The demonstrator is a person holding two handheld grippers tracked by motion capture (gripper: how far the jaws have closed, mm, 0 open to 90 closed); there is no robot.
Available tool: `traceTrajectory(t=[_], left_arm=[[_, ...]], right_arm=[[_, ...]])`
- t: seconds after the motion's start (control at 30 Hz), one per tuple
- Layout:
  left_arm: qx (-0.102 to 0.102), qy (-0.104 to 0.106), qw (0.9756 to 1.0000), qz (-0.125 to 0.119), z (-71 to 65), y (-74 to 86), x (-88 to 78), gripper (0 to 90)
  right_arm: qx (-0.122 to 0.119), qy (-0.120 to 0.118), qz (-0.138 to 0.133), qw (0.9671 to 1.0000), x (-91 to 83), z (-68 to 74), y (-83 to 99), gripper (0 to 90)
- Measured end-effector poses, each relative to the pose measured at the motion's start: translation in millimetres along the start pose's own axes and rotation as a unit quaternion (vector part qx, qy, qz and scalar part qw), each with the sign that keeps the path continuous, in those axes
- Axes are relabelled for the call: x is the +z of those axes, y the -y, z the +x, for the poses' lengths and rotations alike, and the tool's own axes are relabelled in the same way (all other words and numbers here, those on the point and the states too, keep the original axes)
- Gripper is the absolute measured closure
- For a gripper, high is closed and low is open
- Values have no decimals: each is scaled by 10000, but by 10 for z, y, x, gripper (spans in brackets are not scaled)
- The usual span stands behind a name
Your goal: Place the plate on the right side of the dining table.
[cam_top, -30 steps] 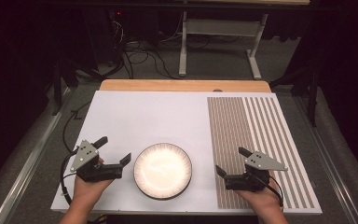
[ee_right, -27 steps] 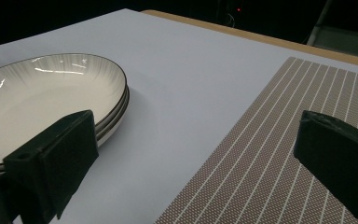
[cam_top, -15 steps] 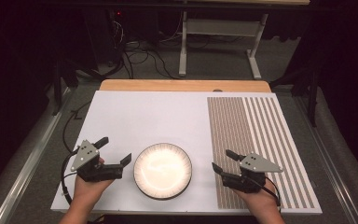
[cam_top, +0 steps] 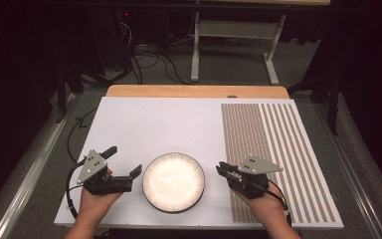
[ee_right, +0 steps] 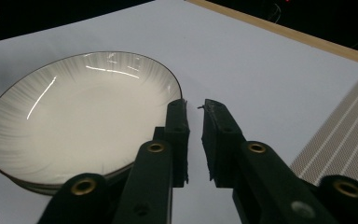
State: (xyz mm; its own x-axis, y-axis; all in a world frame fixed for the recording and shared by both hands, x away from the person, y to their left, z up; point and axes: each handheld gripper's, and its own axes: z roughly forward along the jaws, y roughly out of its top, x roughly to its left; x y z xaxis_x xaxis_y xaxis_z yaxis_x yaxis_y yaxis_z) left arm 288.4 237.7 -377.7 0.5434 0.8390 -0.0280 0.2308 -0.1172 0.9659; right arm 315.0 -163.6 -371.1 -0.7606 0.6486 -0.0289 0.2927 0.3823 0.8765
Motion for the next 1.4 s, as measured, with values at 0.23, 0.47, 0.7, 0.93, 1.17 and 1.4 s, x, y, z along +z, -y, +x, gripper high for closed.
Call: traceTrajectory(t=[0.23,0.47,0.7,0.93,1.17,1.4], left_arm=[[1,-14,10000,-2,13,7,-9,6],[26,-8,10000,-42,10,-8,-24,6],[61,-1,10000,-65,7,-20,-34,6],[54,28,9999,-118,-8,-33,-40,6],[40,24,9999,-148,-10,-37,-38,6],[39,29,9999,-137,-3,-40,-44,6]], right_arm=[[-51,-398,187,9990,170,70,-63,900],[-267,-594,628,9959,248,199,42,900],[-377,-602,913,9933,301,251,85,900],[-355,-620,980,9926,319,277,112,900],[-367,-606,985,9926,330,286,110,900],[-390,-613,977,9926,337,286,106,900]])
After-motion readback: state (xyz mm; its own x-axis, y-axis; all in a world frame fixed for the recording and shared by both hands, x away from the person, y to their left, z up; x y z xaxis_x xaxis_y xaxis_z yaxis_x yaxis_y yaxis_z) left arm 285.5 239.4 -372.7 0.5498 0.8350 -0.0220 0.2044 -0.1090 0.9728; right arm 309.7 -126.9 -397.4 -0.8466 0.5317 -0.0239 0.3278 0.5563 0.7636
